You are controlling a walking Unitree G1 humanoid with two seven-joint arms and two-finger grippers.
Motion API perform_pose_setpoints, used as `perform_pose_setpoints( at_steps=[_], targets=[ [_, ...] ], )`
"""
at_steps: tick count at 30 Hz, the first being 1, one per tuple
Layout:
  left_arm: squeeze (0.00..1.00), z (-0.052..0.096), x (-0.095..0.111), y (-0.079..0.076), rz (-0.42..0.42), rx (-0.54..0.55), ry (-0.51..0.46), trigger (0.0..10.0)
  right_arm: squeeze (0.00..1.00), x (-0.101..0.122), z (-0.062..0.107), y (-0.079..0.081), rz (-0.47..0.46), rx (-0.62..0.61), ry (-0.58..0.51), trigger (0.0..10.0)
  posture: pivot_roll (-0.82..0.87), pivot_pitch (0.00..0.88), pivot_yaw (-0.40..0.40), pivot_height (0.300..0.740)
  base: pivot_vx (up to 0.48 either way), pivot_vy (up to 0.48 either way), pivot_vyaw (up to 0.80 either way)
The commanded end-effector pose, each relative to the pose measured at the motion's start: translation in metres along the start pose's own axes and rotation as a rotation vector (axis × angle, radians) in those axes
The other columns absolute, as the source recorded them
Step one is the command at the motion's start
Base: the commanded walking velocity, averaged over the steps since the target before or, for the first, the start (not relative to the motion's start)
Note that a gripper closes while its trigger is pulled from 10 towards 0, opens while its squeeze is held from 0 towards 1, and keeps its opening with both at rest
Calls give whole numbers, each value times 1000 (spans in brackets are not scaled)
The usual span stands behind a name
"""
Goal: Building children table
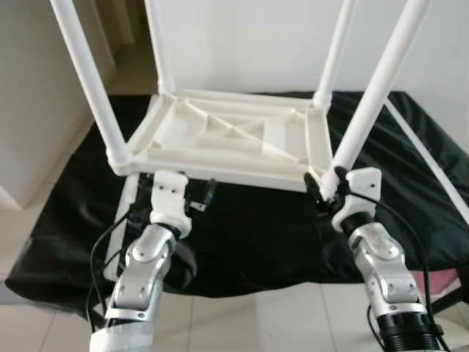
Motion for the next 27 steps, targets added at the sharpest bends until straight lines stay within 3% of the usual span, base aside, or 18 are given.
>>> perform_pose_setpoints(
  at_steps=[1, 9, 10, 11, 15, 22, 27],
  targets=[
    [0, -1, 5, -5, -21, -52, -8, 10000, 1000, -2, -1, -4, 3, -23, 2, 10000, 21, 23, -41, 740, 0, 0, 0],
    [0, -3, 6, -1, 66, -70, 6, 10000, 1000, -9, -2, -14, 28, -117, 36, 10000, 12, 33, -35, 740, 0, 0, 0],
    [0, -5, 9, -1, 31, -75, -1, 10000, 816, -10, -2, -16, 33, -131, 40, 10000, 7, 33, -31, 740, 0, 0, 0],
    [0, -6, 11, -2, 18, -80, -5, 10000, 0, -11, -2, -20, 38, -143, 41, 10000, 1, 33, -25, 740, 0, 0, 0],
    [0, -11, 11, -4, 9, -95, -5, 10000, 0, -11, -3, -26, 45, -158, 36, 10000, -8, 34, -17, 740, 0, 0, 0],
    [0, -13, 6, 1, -54, -61, 6, 10000, 0, -11, -3, -20, 52, -128, 23, 10000, -21, 34, 3, 740, 0, 0, 0],
    [0, -23, -1, 20, -108, 1, 61, 10000, 0, -14, -1, -14, 43, -135, 25, 10000, -30, 47, 26, 740, 0, 0, 0]
  ],
)
Point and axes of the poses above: a point about 5 cm out from each wrist's last joint towards the gripper, its own z axis pointing back from the gripper into the wrist, its own x axis along the axis of the wrist's last joint, y = z × x, the point moved 1 cm from there along -z, pointing out of the wrist towards the gripper, and after that the axes turned 2 degrees about -z, right-handed, at the moved point
